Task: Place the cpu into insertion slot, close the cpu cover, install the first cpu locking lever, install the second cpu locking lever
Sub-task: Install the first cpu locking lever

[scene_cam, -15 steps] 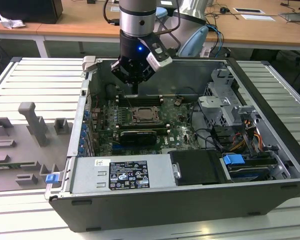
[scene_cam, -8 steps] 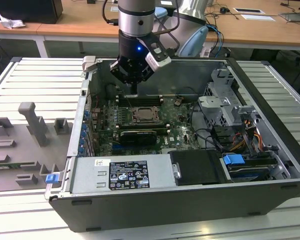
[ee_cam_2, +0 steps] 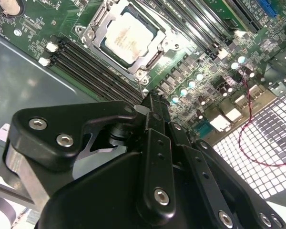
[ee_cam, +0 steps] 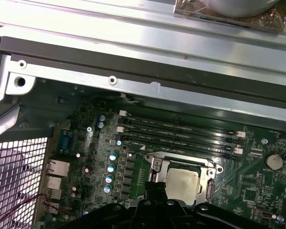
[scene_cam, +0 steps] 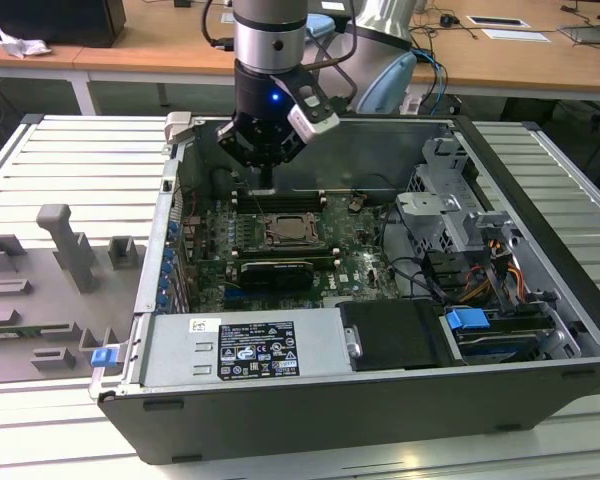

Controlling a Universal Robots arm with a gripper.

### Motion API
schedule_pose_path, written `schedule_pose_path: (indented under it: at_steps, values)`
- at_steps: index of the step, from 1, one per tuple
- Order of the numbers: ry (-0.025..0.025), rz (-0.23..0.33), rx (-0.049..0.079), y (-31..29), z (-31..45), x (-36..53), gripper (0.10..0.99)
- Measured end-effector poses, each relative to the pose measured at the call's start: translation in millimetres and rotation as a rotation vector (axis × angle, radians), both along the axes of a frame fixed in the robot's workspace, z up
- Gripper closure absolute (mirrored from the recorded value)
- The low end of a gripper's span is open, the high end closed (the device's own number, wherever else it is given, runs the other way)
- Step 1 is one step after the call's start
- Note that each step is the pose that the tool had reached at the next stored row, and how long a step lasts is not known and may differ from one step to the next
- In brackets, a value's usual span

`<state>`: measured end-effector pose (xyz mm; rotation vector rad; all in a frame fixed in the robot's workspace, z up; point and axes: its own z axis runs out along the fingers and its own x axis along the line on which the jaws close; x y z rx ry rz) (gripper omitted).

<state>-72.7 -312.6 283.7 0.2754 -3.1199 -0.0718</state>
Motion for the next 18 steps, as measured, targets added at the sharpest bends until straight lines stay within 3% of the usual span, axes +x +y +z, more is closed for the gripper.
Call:
schedule_pose_path:
  at_steps: [18]
  values:
    - [0.0000,0.000,0.000,0.0,-0.1,-8.1,0.980]
